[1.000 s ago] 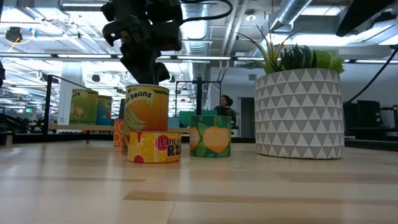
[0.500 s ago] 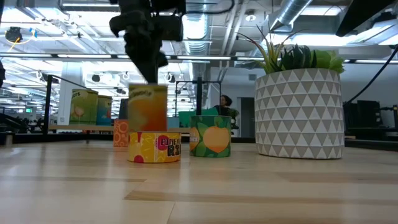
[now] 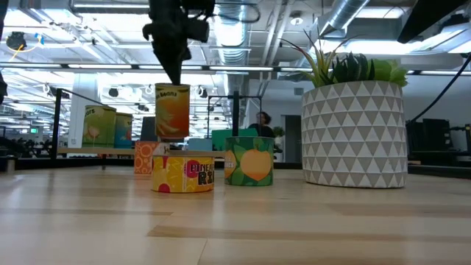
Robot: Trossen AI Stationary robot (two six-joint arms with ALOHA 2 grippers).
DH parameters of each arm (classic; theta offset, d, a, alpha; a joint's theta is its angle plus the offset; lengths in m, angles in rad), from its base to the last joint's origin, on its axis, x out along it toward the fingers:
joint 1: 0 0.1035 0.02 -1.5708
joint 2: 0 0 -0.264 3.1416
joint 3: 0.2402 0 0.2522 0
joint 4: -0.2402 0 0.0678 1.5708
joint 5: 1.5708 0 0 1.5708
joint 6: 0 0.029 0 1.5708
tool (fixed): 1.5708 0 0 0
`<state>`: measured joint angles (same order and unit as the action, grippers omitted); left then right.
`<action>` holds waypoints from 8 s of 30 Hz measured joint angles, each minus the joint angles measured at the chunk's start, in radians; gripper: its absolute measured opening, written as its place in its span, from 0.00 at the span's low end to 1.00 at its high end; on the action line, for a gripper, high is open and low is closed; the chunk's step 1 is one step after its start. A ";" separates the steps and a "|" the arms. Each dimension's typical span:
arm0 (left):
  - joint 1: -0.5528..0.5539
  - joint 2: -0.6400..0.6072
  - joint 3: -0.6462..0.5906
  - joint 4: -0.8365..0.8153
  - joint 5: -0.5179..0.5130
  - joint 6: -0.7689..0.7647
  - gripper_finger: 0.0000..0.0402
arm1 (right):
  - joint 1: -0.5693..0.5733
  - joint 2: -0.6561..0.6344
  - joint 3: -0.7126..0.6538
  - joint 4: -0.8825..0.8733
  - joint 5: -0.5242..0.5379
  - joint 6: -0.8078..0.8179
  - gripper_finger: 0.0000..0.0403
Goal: Pick and place cans onto a shelf
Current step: Put the canned green beans on the shelf, then put the canned meatballs on the shelf
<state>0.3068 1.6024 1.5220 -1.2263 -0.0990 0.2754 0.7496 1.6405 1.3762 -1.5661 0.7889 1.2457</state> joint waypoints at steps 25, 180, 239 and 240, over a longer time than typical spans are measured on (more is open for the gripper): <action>0.610 0.002 -0.007 0.074 0.139 0.161 0.00 | 0.000 0.000 0.000 0.001 0.003 0.003 0.07; -0.058 0.001 -0.460 0.291 0.224 -0.192 0.11 | 0.002 0.000 -0.022 0.015 -0.004 -0.017 0.07; -0.204 0.002 -0.441 0.276 0.131 -0.280 0.11 | 0.002 0.000 -0.023 0.016 -0.003 -0.016 0.07; -0.204 0.002 -0.446 0.284 0.118 -0.280 0.11 | 0.002 0.000 -0.023 0.016 -0.003 -0.016 0.07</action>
<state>0.1028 1.6043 1.0757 -0.9424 0.0186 -0.0051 0.7521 1.6405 1.3537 -1.5505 0.7856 1.2297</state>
